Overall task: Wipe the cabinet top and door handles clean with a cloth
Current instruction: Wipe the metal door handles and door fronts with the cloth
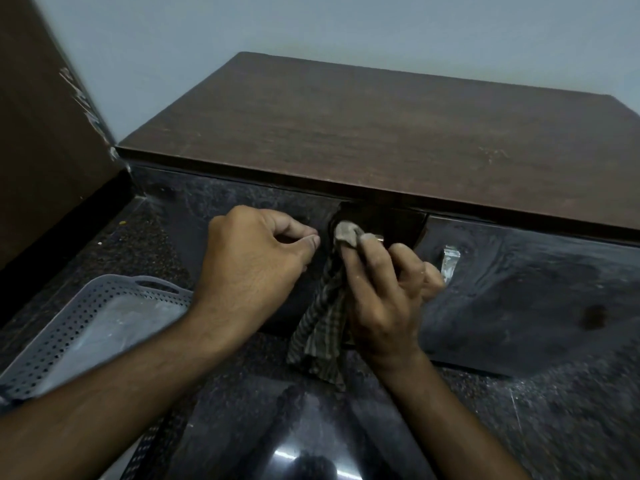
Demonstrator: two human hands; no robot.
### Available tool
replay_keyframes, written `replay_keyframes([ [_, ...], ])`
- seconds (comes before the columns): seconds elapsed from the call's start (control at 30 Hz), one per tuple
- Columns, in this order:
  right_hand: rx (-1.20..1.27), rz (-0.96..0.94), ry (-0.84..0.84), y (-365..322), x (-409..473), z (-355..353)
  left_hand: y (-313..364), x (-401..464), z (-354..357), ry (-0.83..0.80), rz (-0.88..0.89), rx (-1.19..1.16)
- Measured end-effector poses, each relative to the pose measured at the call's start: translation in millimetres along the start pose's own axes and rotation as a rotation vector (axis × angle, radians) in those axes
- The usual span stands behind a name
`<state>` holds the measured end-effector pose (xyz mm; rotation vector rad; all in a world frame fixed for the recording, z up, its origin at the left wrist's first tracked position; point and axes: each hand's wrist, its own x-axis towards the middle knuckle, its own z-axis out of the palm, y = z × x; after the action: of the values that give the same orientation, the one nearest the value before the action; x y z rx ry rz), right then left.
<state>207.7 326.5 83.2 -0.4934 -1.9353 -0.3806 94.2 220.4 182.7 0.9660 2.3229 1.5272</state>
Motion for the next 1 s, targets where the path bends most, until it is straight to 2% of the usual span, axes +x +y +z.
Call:
replay_keyframes([
  [0.1, -0.023, -0.137, -0.031, 15.4, -14.2, -0.9, -0.4, -0.2, -1.9, -0.005, 0.005, -0.006],
  [0.17, 0.000, -0.163, -0.027, 18.9, -4.2, -2.0, -1.2, 1.1, -2.8, -0.016, 0.008, 0.005],
  [0.33, 0.072, -0.006, 0.113, 9.1, 41.6, -5.3, -0.6, 1.6, 2.0, -0.017, 0.025, 0.058],
  [0.5, 0.112, -0.095, -0.182, 13.6, -1.9, -4.5, -3.1, 0.2, 2.5, -0.041, 0.003, 0.063],
  [0.7, 0.070, 0.047, 0.059, 10.9, 22.6, -11.3, 1.7, -2.1, 7.9, -0.082, 0.027, 0.085],
  [0.87, 0.043, 0.041, -0.081, 7.1, 0.9, -9.6, 1.4, -1.9, 8.3, -0.104, 0.034, 0.095],
  [1.0, 0.050, -0.027, 0.032, 3.5, 24.9, -10.3, 4.2, -3.7, 9.5, -0.140, 0.064, 0.095],
])
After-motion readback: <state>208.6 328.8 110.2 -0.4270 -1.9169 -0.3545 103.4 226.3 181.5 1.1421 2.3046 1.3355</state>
